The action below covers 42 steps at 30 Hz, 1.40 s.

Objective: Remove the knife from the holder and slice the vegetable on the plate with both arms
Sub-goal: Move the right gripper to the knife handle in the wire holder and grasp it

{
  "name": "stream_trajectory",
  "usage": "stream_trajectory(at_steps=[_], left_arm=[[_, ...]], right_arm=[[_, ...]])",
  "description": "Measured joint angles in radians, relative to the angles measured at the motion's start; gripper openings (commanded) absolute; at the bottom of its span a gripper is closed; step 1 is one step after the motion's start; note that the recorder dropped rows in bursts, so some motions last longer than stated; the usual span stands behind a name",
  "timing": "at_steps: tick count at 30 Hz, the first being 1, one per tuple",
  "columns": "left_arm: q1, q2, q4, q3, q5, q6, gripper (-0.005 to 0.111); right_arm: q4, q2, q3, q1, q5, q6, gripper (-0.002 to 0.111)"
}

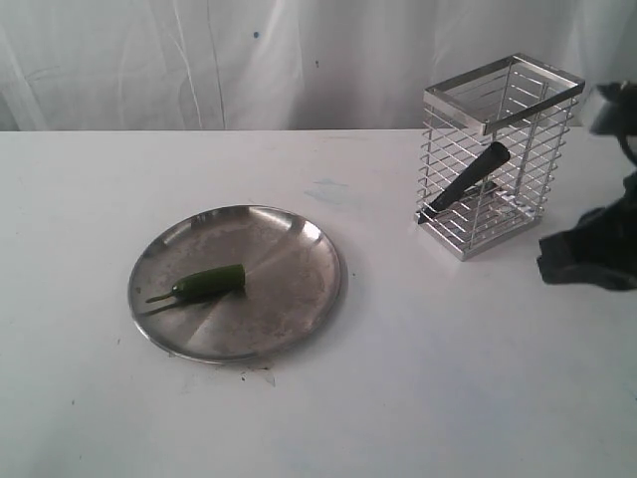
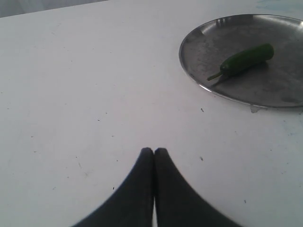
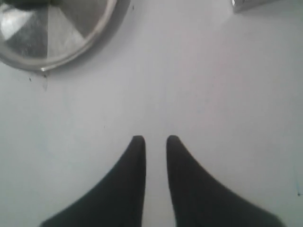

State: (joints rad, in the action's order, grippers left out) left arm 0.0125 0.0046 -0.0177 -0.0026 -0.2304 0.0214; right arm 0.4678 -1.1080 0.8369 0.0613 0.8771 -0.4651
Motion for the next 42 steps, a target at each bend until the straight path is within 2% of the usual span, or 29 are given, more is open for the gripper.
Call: stream_trajectory(at_steps=[2,4,22,37,42], left_arm=[[0.0,0.0,0.0,0.0,0.0,0.0,0.0],[0.0,0.0,0.0,0.0,0.0,0.0,0.0],[0.0,0.0,0.0,0.0,0.0,0.0,0.0],[0.0,0.0,0.0,0.0,0.0,0.0,0.0],[0.0,0.0,0.0,0.0,0.0,0.0,0.0]], right_arm=[[0.005,-0.013,0.046,0.0,-0.01,-0.006,0.053],[0.013,-0.038,0.095,0.0,-0.021,-0.008,0.062],[0.025,-0.444,0.448,0.0,-0.097,-0.011,0.06],[0.026,-0.567,0.475,0.0,-0.12,-0.015,0.059],[0.026,-0.572,0.475,0.0,-0.133,-0.015,0.047]])
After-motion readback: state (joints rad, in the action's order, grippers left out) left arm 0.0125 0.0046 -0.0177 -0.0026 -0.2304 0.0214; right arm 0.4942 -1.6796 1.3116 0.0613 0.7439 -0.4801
